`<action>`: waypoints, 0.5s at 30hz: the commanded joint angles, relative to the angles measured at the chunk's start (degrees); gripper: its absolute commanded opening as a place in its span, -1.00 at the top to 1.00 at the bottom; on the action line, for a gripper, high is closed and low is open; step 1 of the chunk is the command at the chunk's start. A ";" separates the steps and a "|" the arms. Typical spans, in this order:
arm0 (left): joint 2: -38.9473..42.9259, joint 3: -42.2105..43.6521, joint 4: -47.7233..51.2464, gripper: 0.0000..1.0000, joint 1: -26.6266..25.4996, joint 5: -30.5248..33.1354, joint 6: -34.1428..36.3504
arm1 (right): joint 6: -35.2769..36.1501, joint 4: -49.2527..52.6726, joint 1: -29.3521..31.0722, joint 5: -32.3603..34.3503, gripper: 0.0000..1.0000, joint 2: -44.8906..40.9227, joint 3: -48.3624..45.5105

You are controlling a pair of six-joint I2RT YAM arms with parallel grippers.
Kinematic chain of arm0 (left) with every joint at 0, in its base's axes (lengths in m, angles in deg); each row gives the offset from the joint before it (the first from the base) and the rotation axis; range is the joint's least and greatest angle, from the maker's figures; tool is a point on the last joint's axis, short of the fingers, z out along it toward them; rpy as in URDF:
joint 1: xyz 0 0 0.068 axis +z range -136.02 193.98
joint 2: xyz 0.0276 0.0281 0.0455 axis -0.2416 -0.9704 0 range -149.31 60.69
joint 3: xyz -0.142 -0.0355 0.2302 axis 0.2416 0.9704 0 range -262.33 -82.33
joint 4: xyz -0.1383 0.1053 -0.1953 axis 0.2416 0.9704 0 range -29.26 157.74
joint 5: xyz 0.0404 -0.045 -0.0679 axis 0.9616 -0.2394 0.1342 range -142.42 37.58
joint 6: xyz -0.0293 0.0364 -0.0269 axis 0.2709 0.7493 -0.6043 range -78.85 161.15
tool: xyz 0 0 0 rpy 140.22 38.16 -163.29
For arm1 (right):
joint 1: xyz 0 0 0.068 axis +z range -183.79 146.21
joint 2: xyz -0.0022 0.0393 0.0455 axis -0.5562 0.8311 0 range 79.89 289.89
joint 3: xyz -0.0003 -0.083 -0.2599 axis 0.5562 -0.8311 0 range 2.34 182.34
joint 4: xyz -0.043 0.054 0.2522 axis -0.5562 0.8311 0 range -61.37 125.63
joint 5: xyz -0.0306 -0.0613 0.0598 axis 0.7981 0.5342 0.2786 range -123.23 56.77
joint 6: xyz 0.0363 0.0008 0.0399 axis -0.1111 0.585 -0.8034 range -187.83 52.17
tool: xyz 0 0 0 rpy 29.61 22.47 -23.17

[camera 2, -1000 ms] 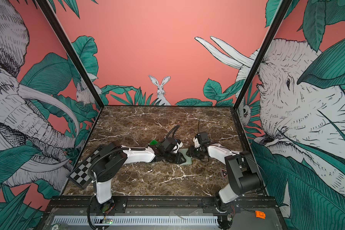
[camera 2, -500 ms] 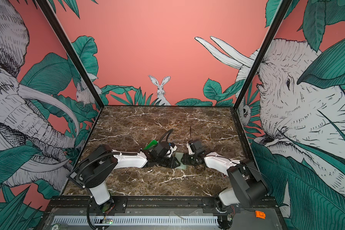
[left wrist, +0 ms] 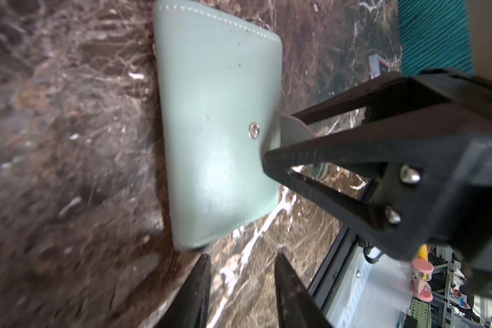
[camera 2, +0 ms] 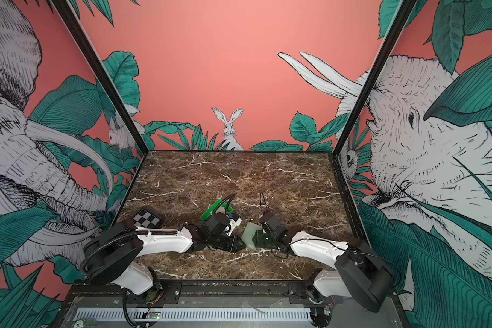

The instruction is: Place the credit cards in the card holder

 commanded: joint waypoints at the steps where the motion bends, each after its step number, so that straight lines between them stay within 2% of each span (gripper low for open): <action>1: 4.07 0.49 0.70 0.17 -0.20 -0.40 0.93 | -1.85 -0.04 0.64 3.22 0.14 -2.06 -0.19; 7: 7.18 -2.73 4.91 0.14 0.21 0.35 2.72 | -0.37 5.67 0.81 4.73 0.02 -4.83 2.69; 12: 8.03 -5.50 11.68 0.15 1.59 1.86 5.42 | -0.36 9.93 0.79 6.55 0.00 -7.79 4.48; 15: 7.81 -5.59 12.51 0.21 3.23 2.53 5.92 | -1.04 13.13 0.78 7.98 0.01 -8.58 5.72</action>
